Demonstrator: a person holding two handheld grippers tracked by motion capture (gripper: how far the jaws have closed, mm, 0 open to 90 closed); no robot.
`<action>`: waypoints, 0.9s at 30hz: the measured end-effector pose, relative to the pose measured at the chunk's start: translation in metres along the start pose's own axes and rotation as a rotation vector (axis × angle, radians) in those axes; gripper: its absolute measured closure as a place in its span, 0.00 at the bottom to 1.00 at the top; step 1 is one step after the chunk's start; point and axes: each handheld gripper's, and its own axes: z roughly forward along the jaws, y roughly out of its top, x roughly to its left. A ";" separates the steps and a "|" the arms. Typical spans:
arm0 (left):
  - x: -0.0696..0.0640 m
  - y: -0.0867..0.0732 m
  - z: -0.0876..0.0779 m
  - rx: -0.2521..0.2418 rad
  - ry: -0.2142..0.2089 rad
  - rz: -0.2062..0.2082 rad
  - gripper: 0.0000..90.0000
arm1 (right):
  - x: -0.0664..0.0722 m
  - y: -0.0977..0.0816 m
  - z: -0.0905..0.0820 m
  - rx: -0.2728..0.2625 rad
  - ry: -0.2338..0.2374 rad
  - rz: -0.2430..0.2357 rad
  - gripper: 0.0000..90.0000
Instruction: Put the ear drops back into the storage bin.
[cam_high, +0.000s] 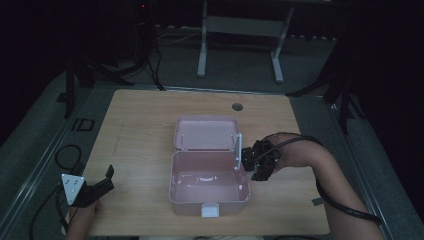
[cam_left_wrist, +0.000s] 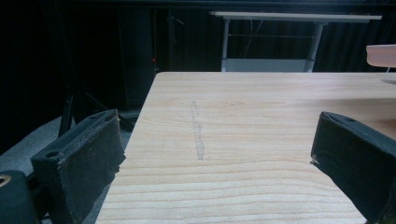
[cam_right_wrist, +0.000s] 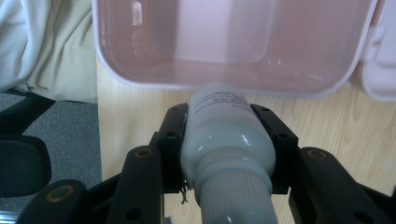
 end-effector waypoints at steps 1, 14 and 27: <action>0.000 0.000 0.000 0.000 -0.001 0.000 0.03 | 0.000 0.002 -0.001 -0.002 -0.001 -0.004 0.66; 0.000 0.000 0.000 0.003 0.001 -0.003 0.03 | 0.001 0.030 -0.003 -0.025 0.007 -0.069 0.66; 0.000 0.000 0.000 0.002 0.000 -0.002 0.03 | 0.002 0.048 0.020 -0.035 0.044 -0.124 0.66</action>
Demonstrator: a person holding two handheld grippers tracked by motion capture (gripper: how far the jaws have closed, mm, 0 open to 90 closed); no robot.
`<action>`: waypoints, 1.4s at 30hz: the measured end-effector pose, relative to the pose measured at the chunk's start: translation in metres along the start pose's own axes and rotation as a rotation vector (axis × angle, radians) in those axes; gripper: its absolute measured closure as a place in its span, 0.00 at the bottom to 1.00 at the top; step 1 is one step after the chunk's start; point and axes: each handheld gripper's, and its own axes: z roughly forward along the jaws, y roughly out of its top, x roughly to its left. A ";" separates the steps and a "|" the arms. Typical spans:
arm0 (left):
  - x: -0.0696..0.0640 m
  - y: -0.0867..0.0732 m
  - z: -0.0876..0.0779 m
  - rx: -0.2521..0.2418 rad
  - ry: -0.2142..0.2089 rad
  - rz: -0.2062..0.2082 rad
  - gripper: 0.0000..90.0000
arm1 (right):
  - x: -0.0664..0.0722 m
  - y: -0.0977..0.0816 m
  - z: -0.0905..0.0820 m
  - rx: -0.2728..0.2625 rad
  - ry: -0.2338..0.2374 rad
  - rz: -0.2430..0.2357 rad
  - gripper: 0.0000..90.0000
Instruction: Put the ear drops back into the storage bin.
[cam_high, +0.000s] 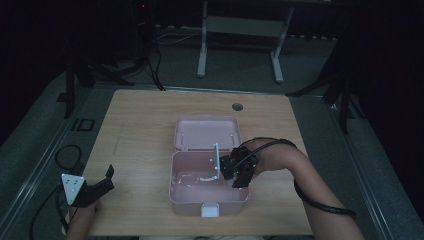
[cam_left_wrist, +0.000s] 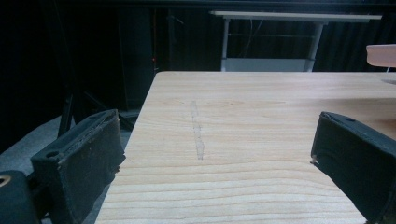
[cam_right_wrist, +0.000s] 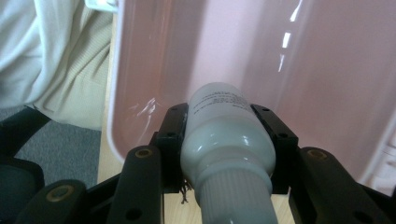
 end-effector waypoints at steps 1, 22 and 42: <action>0.000 0.000 0.000 0.002 -0.001 0.002 0.03 | 0.000 0.001 0.003 0.005 0.003 0.001 0.66; 0.000 0.000 0.000 0.002 0.000 0.002 0.03 | -0.005 0.010 0.066 0.073 0.079 -0.034 0.66; 0.000 0.000 0.000 0.004 -0.002 0.005 0.03 | -0.008 0.015 0.095 0.113 0.108 -0.041 0.66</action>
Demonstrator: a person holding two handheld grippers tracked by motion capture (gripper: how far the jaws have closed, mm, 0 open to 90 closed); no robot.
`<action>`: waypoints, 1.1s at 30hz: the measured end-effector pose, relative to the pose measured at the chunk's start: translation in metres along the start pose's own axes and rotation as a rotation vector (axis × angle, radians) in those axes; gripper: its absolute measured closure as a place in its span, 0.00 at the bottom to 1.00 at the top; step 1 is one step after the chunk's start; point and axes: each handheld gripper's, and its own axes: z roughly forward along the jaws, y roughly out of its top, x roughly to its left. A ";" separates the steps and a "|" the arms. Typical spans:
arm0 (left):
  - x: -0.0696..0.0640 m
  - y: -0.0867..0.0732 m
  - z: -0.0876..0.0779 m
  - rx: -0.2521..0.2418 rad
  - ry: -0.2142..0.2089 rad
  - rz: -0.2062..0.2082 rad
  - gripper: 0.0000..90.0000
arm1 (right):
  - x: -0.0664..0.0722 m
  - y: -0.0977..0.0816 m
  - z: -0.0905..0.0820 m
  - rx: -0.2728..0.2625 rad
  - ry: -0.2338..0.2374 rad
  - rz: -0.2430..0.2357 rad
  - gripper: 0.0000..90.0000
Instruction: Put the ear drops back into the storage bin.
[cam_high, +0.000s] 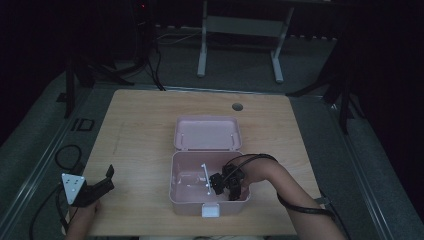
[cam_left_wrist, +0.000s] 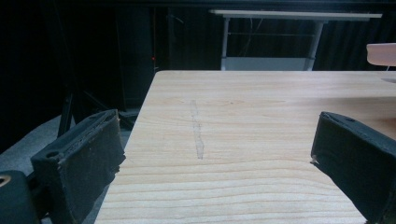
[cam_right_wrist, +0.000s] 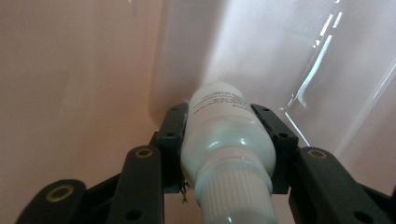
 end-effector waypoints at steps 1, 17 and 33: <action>0.000 0.000 0.000 0.000 0.000 0.000 0.03 | 0.000 0.000 0.000 -0.006 -0.001 0.009 0.66; 0.000 0.000 0.000 0.004 0.000 0.004 0.03 | 0.001 -0.001 0.002 0.005 -0.013 0.022 0.64; 0.000 0.000 0.000 0.004 0.000 0.002 0.03 | 0.004 -0.007 -0.021 -0.037 -0.027 0.037 0.62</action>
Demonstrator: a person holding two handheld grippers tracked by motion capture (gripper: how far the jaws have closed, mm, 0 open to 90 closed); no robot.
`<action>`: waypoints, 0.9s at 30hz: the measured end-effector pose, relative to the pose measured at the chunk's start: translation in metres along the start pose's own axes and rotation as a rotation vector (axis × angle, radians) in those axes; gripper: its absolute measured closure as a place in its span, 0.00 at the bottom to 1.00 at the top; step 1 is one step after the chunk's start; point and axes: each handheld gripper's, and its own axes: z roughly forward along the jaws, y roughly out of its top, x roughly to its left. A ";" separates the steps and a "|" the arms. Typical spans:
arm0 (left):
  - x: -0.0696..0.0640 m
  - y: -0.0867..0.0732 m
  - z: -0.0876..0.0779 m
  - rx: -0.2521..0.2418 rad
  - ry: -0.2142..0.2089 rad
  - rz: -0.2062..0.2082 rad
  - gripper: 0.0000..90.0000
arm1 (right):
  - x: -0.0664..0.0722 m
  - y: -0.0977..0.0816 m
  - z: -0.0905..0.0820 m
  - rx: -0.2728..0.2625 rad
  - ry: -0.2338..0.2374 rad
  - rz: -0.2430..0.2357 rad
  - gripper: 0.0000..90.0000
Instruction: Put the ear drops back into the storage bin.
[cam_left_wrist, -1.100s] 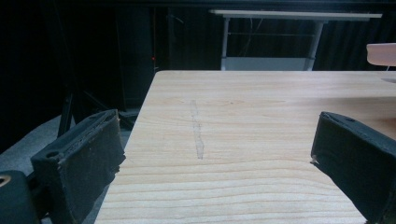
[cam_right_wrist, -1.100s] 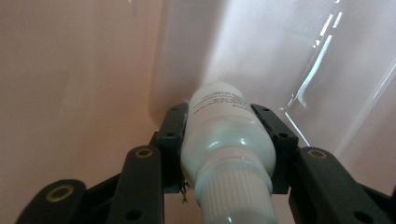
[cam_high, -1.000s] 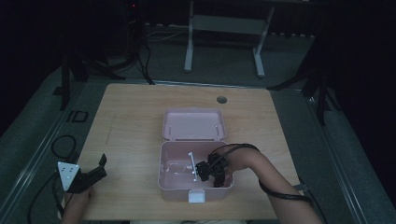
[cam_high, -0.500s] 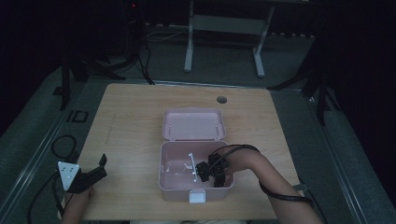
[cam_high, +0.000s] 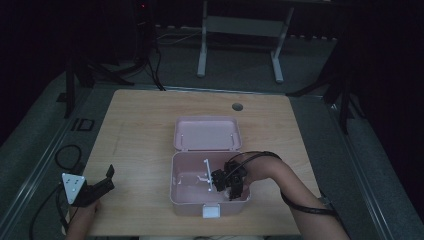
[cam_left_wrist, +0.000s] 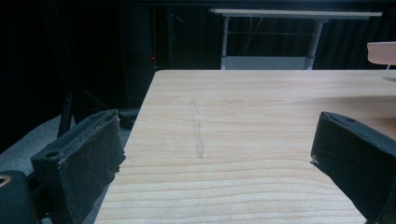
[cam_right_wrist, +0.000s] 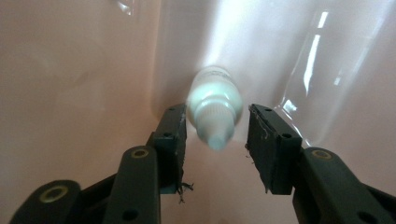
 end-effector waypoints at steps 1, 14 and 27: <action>0.000 0.000 0.000 0.000 0.000 0.000 0.03 | 0.000 -0.001 -0.004 -0.001 -0.006 0.002 0.61; 0.000 0.000 0.000 0.000 0.001 0.000 0.03 | 0.004 -0.013 -0.048 -0.089 -0.077 0.036 0.54; 0.000 0.000 0.000 0.002 0.003 -0.001 0.03 | 0.003 -0.037 -0.067 -0.147 -0.122 0.157 0.19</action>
